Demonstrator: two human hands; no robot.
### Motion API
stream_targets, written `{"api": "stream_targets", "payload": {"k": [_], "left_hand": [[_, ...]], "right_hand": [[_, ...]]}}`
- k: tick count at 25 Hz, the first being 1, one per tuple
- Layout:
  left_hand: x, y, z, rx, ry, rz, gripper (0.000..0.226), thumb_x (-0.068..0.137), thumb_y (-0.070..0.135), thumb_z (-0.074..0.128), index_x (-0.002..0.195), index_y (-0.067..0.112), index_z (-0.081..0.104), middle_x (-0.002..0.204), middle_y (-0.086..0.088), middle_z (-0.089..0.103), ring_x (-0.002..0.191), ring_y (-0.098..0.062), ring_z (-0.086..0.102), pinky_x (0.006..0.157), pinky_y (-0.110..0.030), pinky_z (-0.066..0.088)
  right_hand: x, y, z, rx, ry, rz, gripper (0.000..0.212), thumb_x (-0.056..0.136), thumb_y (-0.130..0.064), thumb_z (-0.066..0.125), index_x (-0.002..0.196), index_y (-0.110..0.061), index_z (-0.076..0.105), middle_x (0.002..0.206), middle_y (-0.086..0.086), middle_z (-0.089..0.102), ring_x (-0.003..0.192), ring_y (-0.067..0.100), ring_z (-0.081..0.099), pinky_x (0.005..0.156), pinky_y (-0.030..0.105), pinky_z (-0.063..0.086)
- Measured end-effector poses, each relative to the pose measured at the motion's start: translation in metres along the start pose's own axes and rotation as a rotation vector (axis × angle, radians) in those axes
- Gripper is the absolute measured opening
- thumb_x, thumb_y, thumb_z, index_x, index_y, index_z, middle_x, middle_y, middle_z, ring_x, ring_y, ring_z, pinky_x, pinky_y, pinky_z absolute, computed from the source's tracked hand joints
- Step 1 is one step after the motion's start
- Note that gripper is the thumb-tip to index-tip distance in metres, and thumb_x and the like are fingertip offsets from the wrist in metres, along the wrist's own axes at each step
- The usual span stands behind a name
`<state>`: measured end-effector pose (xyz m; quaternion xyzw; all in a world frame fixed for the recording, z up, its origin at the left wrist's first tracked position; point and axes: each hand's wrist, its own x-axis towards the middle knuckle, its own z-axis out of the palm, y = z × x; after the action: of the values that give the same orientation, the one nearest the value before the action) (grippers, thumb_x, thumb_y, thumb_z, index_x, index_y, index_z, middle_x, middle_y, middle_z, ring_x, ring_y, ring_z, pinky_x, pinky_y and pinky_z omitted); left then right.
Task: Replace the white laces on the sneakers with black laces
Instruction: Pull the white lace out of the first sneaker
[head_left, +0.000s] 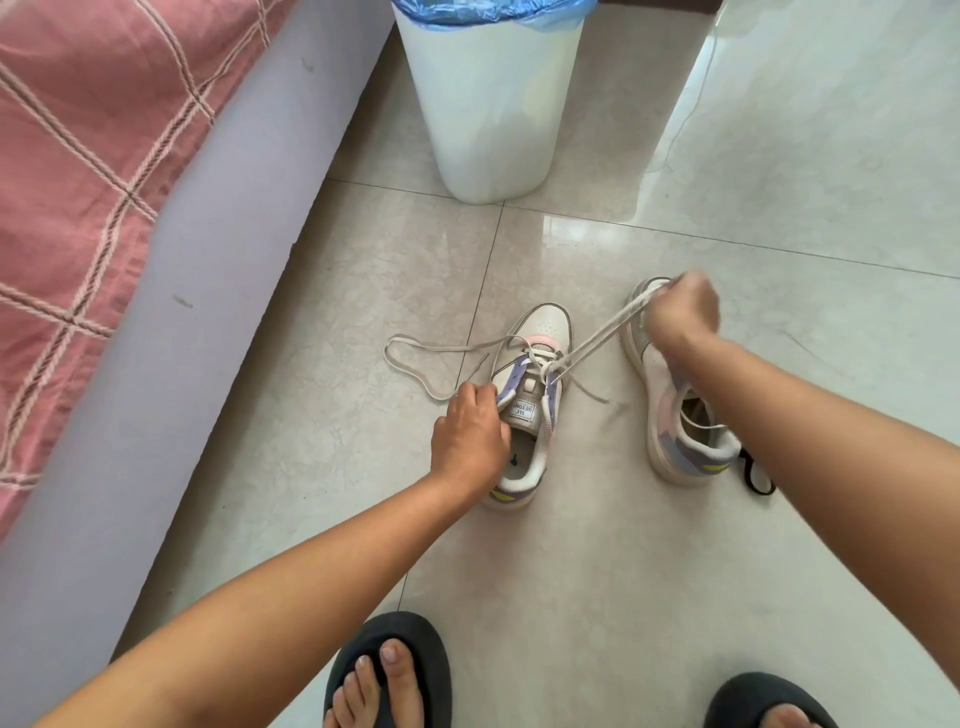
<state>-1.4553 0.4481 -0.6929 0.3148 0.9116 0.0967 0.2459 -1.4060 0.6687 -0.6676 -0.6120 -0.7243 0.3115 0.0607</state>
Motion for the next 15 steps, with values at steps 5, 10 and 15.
{"api": "stream_targets", "payload": {"k": [5, 10, 15], "left_hand": [[0.001, 0.002, 0.001, -0.007, -0.003, -0.026, 0.037, 0.093, 0.014, 0.042, 0.129, 0.01, 0.041, 0.127, -0.009, 0.041, 0.119, -0.026, 0.043, 0.091, -0.037, 0.037], [0.002, 0.002, 0.001, -0.029, -0.007, -0.033, 0.036, 0.092, 0.014, 0.042, 0.128, 0.009, 0.042, 0.125, -0.011, 0.041, 0.117, -0.028, 0.043, 0.09, -0.039, 0.039], [0.0, 0.0, -0.001, -0.022, -0.013, -0.03, 0.036, 0.093, 0.014, 0.042, 0.129, 0.009, 0.042, 0.127, -0.01, 0.041, 0.118, -0.027, 0.044, 0.09, -0.038, 0.038]], "right_hand": [[-0.027, 0.011, 0.009, -0.221, -0.2, -0.236, 0.032, 0.099, -0.032, 0.04, 0.106, -0.001, 0.047, 0.101, 0.021, 0.058, 0.094, 0.037, 0.058, 0.068, 0.036, 0.039], [-0.068, 0.01, 0.051, 0.271, -0.774, 0.217, 0.035, 0.098, -0.033, 0.046, 0.069, -0.014, 0.041, 0.061, 0.008, 0.04, 0.048, 0.016, 0.033, 0.049, 0.02, 0.023], [-0.026, -0.005, 0.034, 0.108, -0.306, 0.071, 0.016, 0.097, -0.016, 0.046, 0.087, -0.006, 0.054, 0.085, 0.018, 0.058, 0.069, 0.025, 0.052, 0.055, 0.026, 0.036]]}}
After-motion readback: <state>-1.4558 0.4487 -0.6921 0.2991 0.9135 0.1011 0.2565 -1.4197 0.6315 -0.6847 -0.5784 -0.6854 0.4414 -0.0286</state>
